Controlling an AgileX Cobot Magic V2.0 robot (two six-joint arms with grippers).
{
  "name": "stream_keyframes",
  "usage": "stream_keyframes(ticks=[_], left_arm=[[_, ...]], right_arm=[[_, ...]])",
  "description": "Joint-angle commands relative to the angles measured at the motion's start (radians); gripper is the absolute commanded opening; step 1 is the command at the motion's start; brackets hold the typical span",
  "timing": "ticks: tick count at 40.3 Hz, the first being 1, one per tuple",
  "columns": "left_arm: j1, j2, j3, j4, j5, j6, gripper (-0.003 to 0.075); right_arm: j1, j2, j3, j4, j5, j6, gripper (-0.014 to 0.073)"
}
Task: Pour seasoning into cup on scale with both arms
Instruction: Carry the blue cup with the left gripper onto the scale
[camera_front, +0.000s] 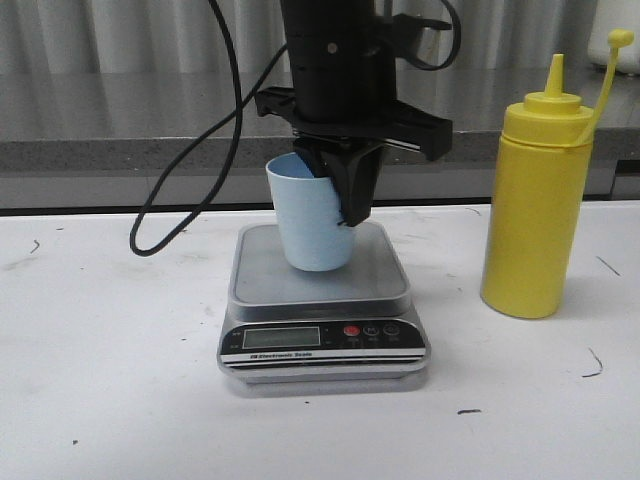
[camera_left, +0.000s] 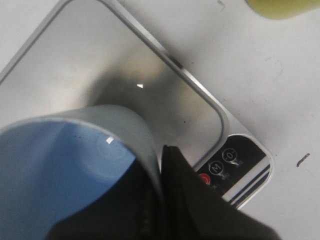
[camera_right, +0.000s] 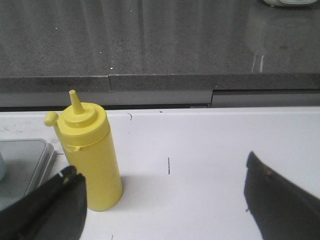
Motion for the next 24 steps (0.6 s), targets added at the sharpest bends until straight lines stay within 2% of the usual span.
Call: stream_keyframes(ticks=[1, 9, 12, 17, 24], left_arm=[[-0.005, -0.060, -0.035, -0.003, -0.011, -0.006, 0.0034], [-0.005, -0.060, -0.035, -0.003, -0.005, -0.006, 0.0316], [-0.005, -0.060, -0.035, 0.005, 0.008, -0.006, 0.0382], [-0.005, -0.060, -0.064, 0.026, 0.046, -0.009, 0.0428], [-0.009, -0.085, -0.115, 0.021, 0.046, -0.008, 0.0419]], right_arm=[[-0.005, 0.013, -0.032, -0.008, -0.073, -0.002, 0.0652], [-0.005, 0.013, -0.032, -0.008, -0.073, -0.002, 0.0652], [-0.005, 0.013, -0.032, -0.008, -0.071, -0.002, 0.0652], [-0.005, 0.013, -0.032, -0.008, -0.063, -0.002, 0.0652], [-0.005, 0.013, -0.032, -0.008, -0.057, -0.002, 0.0652]])
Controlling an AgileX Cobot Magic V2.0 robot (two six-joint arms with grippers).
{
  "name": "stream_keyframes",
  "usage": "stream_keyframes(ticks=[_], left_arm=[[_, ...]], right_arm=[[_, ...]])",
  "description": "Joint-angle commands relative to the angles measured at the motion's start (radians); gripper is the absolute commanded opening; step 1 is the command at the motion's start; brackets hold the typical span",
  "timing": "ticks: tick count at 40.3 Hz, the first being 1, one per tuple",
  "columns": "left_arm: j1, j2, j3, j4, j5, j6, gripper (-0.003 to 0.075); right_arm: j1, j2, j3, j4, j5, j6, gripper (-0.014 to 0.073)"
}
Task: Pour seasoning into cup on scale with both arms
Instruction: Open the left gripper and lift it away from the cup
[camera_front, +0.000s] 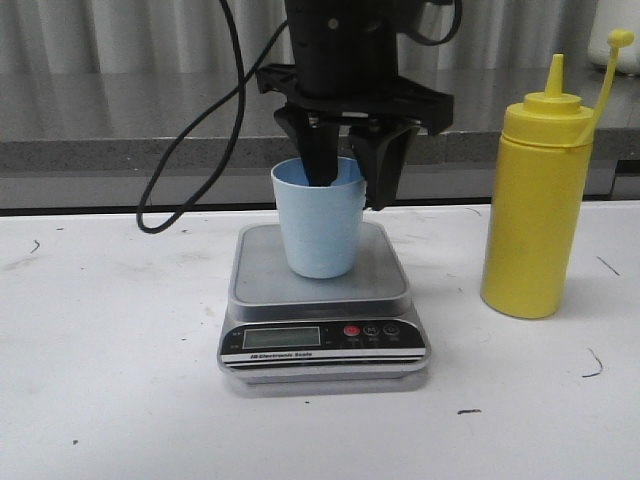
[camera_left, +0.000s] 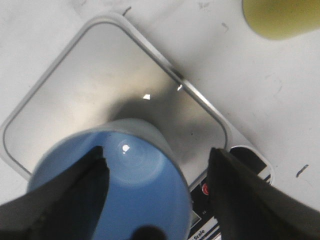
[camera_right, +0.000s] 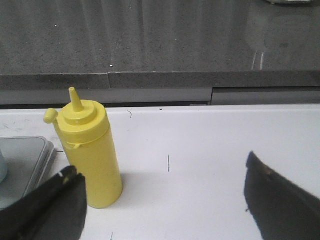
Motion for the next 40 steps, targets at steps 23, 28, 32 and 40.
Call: stream_keyframes(ticks=[23, 28, 32, 40], left_arm=[[0.004, -0.266, -0.017, 0.003, 0.031, -0.008, -0.0003], [0.024, -0.320, 0.069, 0.018, 0.031, -0.008, -0.0020], [0.053, -0.381, 0.157, 0.020, 0.014, -0.017, -0.0020], [0.156, -0.549, 0.393, 0.020, -0.114, -0.063, -0.0020]], right_arm=[[-0.005, 0.013, -0.032, -0.008, -0.066, -0.002, 0.0652], [-0.005, 0.013, -0.032, -0.008, -0.066, -0.002, 0.0652], [-0.005, 0.013, -0.032, -0.008, -0.066, -0.002, 0.0652], [-0.005, 0.013, -0.032, -0.008, -0.066, -0.002, 0.0652]])
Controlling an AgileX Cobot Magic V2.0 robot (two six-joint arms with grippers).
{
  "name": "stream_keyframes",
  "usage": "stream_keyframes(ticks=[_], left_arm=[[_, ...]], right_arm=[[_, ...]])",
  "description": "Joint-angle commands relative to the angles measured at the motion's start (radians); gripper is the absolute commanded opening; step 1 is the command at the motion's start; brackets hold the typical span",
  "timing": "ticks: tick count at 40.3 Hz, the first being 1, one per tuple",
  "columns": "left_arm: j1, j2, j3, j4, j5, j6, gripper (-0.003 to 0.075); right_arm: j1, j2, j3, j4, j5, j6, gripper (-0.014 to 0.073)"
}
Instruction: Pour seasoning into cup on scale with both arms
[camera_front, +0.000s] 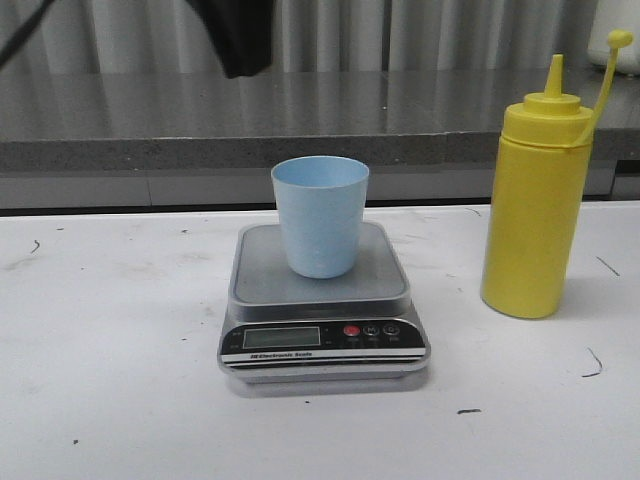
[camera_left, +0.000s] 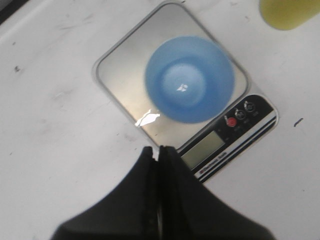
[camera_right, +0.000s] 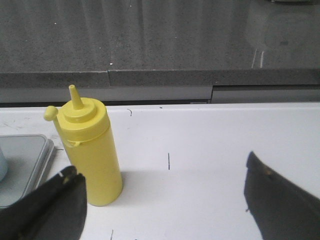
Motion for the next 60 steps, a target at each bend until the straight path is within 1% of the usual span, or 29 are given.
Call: stream_keyframes(ticks=[1, 10, 17, 21, 26, 31, 33, 41, 48, 54, 60], left_arm=[[0.054, -0.155, 0.109, 0.007, -0.116, -0.037, -0.0020], [0.206, -0.416, 0.466, 0.007, -0.332, -0.063, -0.0020], [0.293, -0.633, 0.700, 0.007, -0.493, -0.063, -0.0020], [0.316, -0.755, 0.812, 0.007, -0.598, -0.063, -0.0020], [0.316, -0.950, 0.969, 0.007, -0.716, -0.063, -0.0020], [0.316, -1.147, 1.094, 0.007, -0.790, -0.063, -0.0020], [0.316, -1.226, 1.135, 0.007, -0.796, -0.063, -0.0020], [0.316, -1.498, 1.239, 0.000, -0.788, -0.063, -0.0020], [0.316, -1.654, 1.263, 0.000, -0.794, -0.063, -0.0020], [0.316, -1.693, 1.263, 0.000, -0.792, -0.063, -0.0020], [0.316, -1.693, 1.263, 0.000, -0.789, -0.063, -0.0020]], right_arm=[[-0.005, 0.013, -0.032, -0.008, -0.072, -0.002, 0.0652], [-0.005, 0.013, -0.032, -0.008, -0.073, -0.002, 0.0652], [-0.005, 0.013, -0.032, -0.008, -0.073, -0.002, 0.0652], [-0.005, 0.013, -0.032, -0.008, -0.073, -0.002, 0.0652], [-0.005, 0.013, -0.032, -0.008, -0.076, -0.002, 0.0652], [-0.005, 0.013, -0.032, -0.008, -0.093, -0.002, 0.0652], [-0.005, 0.013, -0.032, -0.008, -0.104, -0.002, 0.0652], [-0.005, 0.013, -0.032, -0.008, -0.137, -0.002, 0.0652], [-0.005, 0.046, -0.032, -0.008, -0.214, -0.002, 0.0652], [0.015, 0.142, -0.032, -0.008, -0.300, -0.002, 0.0652], [0.104, 0.262, -0.031, -0.008, -0.362, -0.002, 0.0652]])
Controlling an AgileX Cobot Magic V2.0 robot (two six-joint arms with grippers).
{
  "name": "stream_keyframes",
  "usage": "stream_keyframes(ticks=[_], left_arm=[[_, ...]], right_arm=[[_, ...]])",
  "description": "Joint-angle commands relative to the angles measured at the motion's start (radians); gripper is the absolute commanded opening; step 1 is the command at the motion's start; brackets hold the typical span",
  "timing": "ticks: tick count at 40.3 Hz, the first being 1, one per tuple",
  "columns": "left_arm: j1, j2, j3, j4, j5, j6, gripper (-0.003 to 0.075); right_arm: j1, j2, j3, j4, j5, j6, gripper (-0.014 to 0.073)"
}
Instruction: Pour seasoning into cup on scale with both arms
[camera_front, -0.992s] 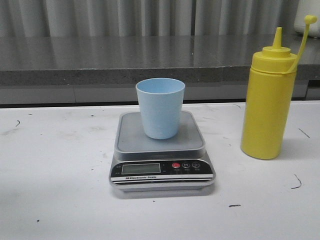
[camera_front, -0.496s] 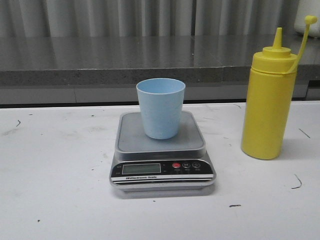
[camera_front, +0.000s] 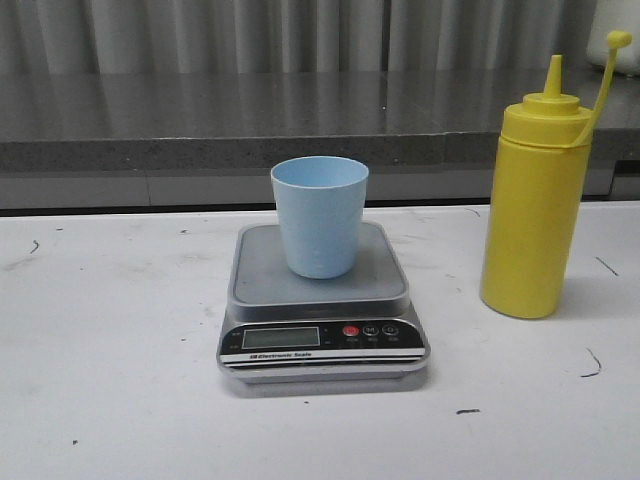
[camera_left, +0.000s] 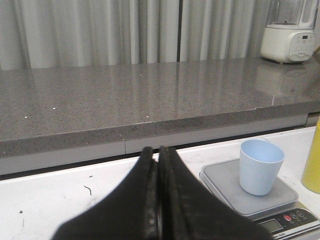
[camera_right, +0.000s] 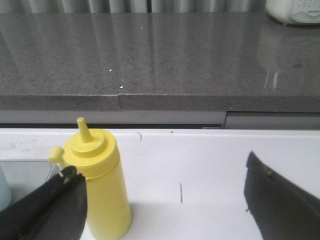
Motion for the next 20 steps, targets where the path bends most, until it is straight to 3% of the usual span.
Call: stream_keyframes(ticks=[1, 11, 20], left_arm=[[0.000, 0.014, -0.024, -0.008, -0.079, -0.011, -0.0020], [0.000, 0.014, -0.024, -0.008, -0.079, -0.011, -0.0020], [0.000, 0.014, -0.024, -0.008, -0.079, -0.011, -0.0020]], right_arm=[[0.058, 0.079, -0.027, -0.008, -0.128, -0.002, 0.0652], [0.181, 0.251, 0.117, -0.008, -0.404, -0.001, 0.0652], [0.195, 0.481, 0.271, -0.007, -0.745, -0.001, 0.0652]])
